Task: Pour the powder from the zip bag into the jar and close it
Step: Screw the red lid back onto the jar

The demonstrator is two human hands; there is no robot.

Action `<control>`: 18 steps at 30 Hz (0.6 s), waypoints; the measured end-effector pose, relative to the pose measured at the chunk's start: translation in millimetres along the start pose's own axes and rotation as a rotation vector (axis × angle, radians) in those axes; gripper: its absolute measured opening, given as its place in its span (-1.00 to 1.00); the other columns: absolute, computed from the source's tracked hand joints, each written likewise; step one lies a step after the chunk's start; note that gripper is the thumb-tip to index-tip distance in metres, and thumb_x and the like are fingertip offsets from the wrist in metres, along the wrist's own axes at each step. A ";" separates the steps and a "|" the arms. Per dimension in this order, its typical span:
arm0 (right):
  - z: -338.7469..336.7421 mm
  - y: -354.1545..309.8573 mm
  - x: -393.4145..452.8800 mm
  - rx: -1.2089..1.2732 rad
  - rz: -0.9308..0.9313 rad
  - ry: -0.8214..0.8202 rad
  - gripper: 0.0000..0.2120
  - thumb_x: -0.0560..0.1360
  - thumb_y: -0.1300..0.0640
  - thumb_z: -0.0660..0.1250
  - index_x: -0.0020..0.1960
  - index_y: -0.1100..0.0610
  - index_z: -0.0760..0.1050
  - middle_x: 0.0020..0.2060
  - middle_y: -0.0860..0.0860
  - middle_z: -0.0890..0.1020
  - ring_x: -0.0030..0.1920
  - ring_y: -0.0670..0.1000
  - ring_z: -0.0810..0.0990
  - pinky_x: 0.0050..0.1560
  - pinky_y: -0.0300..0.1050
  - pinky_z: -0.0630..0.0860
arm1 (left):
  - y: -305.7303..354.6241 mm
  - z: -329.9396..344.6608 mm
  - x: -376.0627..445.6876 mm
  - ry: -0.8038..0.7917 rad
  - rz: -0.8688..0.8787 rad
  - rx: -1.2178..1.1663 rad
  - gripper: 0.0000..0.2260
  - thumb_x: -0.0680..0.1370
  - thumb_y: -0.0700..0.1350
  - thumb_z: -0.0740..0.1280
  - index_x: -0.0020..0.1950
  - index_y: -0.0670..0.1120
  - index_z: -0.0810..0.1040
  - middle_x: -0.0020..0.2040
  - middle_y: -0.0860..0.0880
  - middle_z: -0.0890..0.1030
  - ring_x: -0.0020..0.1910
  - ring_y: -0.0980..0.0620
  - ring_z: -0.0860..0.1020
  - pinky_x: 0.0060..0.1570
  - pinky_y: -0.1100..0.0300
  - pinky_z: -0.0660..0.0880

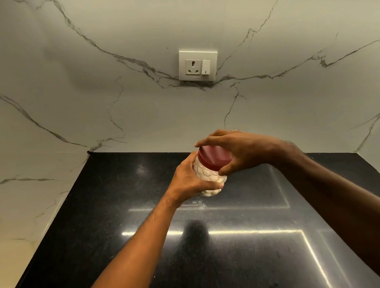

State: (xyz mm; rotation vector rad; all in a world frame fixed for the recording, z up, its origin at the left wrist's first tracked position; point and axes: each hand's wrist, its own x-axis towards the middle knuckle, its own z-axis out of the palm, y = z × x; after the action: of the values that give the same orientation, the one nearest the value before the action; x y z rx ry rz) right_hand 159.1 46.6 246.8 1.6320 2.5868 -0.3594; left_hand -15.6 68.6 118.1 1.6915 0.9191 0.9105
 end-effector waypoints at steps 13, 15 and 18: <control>5.2 -6.0 -5.8 -0.049 0.164 0.239 -0.10 0.22 -0.59 0.16 0.43 -0.14 0.27 0.28 0.00 0.53 0.14 0.05 0.54 0.07 0.01 0.56 | 4.4 0.0 -0.8 0.024 0.024 0.035 -0.19 0.26 -0.03 0.68 0.43 -0.02 0.38 0.22 -0.01 0.61 0.18 0.01 0.62 0.22 0.03 0.59; -3.9 -4.1 -8.4 0.069 0.081 0.059 -0.15 0.32 -0.36 0.41 0.50 -0.21 0.13 0.44 -0.03 0.31 0.37 0.06 0.36 0.28 0.10 0.45 | 2.6 -2.6 -0.9 0.020 0.024 0.035 -0.19 0.26 -0.05 0.68 0.42 -0.02 0.38 0.22 -0.01 0.60 0.18 0.02 0.62 0.22 0.03 0.60; -6.1 -5.5 -9.3 0.044 0.000 -0.009 -0.19 0.39 -0.05 0.51 0.50 -0.17 0.15 0.43 -0.02 0.31 0.36 0.06 0.34 0.26 0.10 0.48 | 1.3 -2.7 -3.1 0.009 0.022 0.041 -0.19 0.26 -0.06 0.68 0.42 0.00 0.38 0.21 0.01 0.60 0.18 0.03 0.61 0.22 0.05 0.60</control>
State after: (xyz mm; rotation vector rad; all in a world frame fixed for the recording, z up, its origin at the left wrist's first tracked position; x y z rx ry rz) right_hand 158.6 37.5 255.2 1.6396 2.5908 -0.4264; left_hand -19.1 66.6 119.6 1.7362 0.9324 0.9208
